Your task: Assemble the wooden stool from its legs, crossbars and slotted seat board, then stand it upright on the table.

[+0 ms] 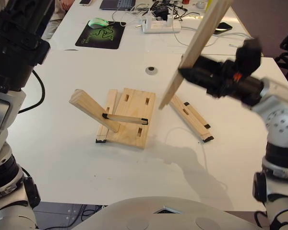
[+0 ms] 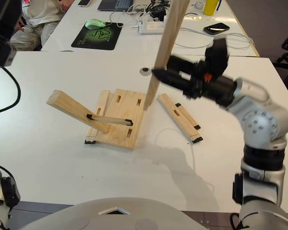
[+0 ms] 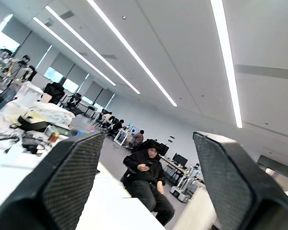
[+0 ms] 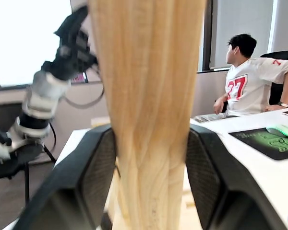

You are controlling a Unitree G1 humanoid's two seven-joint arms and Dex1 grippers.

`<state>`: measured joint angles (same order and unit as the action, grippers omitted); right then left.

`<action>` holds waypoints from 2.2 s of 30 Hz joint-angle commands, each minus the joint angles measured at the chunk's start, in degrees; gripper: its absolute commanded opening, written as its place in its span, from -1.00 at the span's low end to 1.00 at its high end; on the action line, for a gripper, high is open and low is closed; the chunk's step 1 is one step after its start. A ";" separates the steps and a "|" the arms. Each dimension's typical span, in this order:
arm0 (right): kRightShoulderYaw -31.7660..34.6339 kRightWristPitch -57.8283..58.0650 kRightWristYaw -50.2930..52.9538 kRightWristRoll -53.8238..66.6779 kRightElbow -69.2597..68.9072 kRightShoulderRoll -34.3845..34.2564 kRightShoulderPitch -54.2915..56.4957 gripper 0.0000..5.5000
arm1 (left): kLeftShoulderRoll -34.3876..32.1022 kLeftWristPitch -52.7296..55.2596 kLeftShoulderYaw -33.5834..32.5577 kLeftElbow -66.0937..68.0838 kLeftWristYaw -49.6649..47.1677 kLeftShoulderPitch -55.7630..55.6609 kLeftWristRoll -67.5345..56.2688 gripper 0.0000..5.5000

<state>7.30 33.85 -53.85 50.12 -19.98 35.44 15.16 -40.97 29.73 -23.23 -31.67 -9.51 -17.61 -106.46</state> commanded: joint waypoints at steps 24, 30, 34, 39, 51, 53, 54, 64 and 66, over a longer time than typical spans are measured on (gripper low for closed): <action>-21.20 -47.59 11.67 -33.77 4.74 -26.10 -28.96 -0.25 | -1.33 24.21 11.37 35.32 17.48 -22.49 17.48 0.25; -26.56 -51.29 13.24 -36.39 4.71 -27.39 -31.04 -0.25 | 0.45 29.54 13.14 42.62 23.13 -30.31 23.38 0.25; -27.68 -51.71 12.84 -36.51 3.98 -25.74 -30.33 -0.25 | 1.52 32.00 12.85 45.71 25.79 -32.61 26.86 0.25; -26.16 -52.79 13.35 -36.61 6.64 -24.87 -27.01 -0.25 | 2.77 33.82 11.00 46.44 26.59 -30.96 29.91 0.25; -31.08 -52.53 12.75 -35.65 6.63 -24.79 -29.03 -0.25 | 5.77 37.68 8.78 49.06 28.78 -33.66 35.17 0.25; -32.51 -53.35 13.24 -36.95 6.83 -25.00 -29.70 -0.25 | 6.00 38.16 9.37 50.85 30.25 -35.19 36.84 0.25; -32.97 -53.71 13.93 -37.59 7.06 -25.40 -29.95 -0.25 | 6.12 38.40 9.81 51.86 31.25 -36.08 37.92 0.25; -30.56 -58.41 20.21 -40.74 12.44 -27.61 -29.63 -0.25 | 6.55 40.33 10.46 56.77 38.84 -41.05 45.65 0.25; -31.08 -57.87 19.44 -40.07 12.07 -26.83 -30.23 -0.25 | 6.66 40.65 9.92 56.58 39.22 -40.90 46.40 0.25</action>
<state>-23.87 -25.86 -34.47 9.84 -8.44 7.27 -14.05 -34.46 69.61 -12.53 24.70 29.34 -57.69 -61.60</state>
